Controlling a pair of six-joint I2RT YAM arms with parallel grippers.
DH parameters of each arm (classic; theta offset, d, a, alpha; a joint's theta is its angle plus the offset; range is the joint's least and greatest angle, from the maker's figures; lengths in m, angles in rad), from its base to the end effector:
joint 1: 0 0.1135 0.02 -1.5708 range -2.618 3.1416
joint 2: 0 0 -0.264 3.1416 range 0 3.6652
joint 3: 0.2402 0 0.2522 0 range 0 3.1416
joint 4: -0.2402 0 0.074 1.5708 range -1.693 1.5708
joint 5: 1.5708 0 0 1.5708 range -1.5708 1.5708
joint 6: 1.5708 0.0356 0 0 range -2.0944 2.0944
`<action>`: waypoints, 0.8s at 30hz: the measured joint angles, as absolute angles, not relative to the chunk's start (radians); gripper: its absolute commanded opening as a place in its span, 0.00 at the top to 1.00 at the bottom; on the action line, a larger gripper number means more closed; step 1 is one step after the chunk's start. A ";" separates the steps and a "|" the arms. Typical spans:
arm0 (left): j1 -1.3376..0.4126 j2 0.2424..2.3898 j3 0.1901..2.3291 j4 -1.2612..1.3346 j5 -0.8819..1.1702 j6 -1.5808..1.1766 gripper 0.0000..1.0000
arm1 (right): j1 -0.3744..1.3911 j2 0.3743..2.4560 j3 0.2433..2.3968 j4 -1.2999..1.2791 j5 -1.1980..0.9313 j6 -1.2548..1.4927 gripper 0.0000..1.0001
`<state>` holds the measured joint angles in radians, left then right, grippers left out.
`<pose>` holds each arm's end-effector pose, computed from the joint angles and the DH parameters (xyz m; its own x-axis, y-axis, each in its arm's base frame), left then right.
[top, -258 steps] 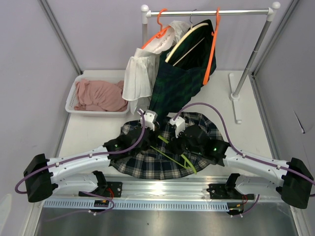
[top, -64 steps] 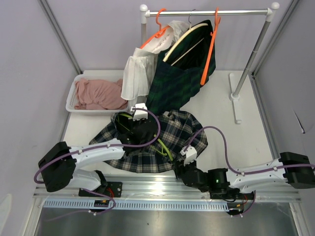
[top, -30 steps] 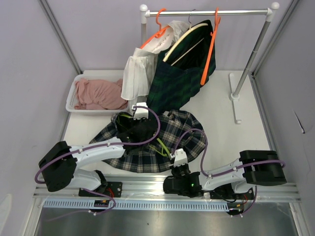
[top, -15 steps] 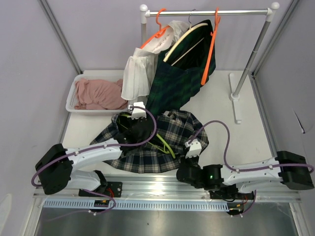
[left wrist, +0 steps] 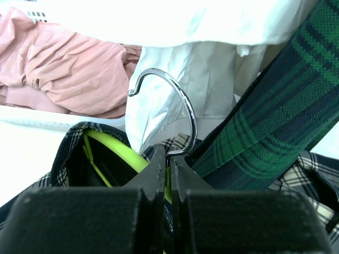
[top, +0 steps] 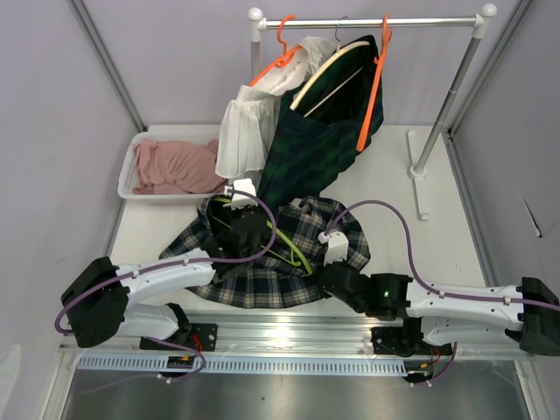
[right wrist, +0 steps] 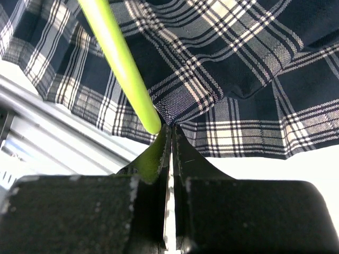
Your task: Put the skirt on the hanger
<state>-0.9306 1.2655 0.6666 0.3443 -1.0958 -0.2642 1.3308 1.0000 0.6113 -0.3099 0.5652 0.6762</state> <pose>0.1832 -0.1929 0.2540 -0.1068 -0.0566 -0.9927 -0.1815 0.9827 -0.0365 0.0676 0.1960 0.2314 -0.5716 -0.1123 -0.8128 -0.4681 0.8582 0.2106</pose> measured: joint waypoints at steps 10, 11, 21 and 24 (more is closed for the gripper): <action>-0.930 1.262 0.609 0.487 -1.100 -0.201 1.00 | 1.193 0.979 0.687 -0.418 0.398 0.674 1.00; -0.930 1.262 0.605 0.494 -1.100 -0.199 1.00 | 1.183 0.980 0.696 -0.425 0.382 0.672 1.00; -0.930 1.262 0.588 0.576 -1.117 -0.157 1.00 | 1.143 0.998 0.724 -0.456 0.262 0.664 1.00; -0.930 1.272 0.588 0.616 -1.124 -0.129 1.00 | 1.136 0.999 0.744 -0.475 0.239 0.660 1.00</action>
